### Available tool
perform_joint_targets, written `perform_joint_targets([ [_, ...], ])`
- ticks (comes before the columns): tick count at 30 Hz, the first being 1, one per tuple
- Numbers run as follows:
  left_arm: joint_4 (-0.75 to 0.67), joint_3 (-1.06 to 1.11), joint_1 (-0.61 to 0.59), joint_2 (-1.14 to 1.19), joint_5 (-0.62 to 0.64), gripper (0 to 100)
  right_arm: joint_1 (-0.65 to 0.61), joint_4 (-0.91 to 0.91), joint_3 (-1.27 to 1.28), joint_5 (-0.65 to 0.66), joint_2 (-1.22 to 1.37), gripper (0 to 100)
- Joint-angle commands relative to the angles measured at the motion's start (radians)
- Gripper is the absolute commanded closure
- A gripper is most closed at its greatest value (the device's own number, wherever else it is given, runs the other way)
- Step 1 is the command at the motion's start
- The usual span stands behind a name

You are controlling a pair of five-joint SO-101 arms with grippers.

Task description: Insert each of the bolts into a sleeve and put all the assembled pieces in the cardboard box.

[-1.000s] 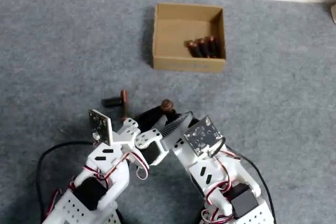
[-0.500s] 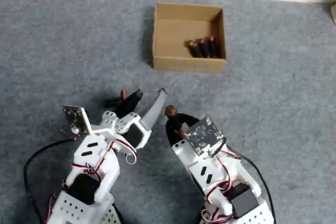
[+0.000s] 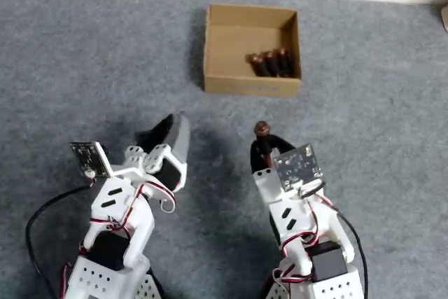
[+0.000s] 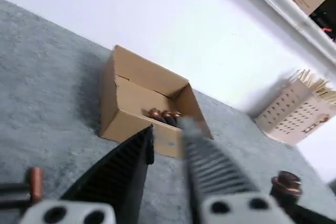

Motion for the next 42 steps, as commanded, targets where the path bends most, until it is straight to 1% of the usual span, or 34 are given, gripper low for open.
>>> perform_joint_targets([
  [1, -0.006, -0.050, -0.013, 0.004, -0.015, 100, 0.012, -0.044, -0.035, 0.081, -0.001, 99.4],
  [4, -0.006, -0.050, -0.013, 0.004, -0.014, 99, 0.015, -0.044, -0.122, 0.127, 0.065, 99.4],
  [6, -0.005, -0.048, -0.013, 0.004, -0.014, 99, 0.015, -0.045, -0.232, 0.147, 0.188, 99.4],
  [9, -0.003, -0.048, -0.013, 0.004, -0.015, 99, 0.041, -0.050, -0.472, 0.144, 0.486, 99.4],
  [15, -0.006, -0.024, -0.010, -0.005, -0.020, 99, 0.128, -0.047, -1.040, 0.141, 1.162, 99.4],
  [19, -0.006, -0.022, -0.010, -0.005, -0.020, 99, 0.173, -0.042, -1.368, 0.141, 1.544, 99.4],
  [27, -0.006, -0.019, -0.007, -0.005, -0.020, 99, 0.196, 0.137, -1.942, 0.146, 2.210, 99.4],
  [31, -0.006, -0.018, -0.005, -0.005, -0.020, 99, 0.223, 0.162, -2.186, 0.141, 2.473, 99.4],
  [35, -0.006, -0.018, -0.005, -0.002, -0.020, 99, 0.255, 0.200, -2.385, 0.146, 2.683, 99.4],
  [42, -0.006, -0.018, -0.005, -0.002, -0.021, 99, 0.303, 0.372, -2.753, 0.141, 2.896, 98.8],
])
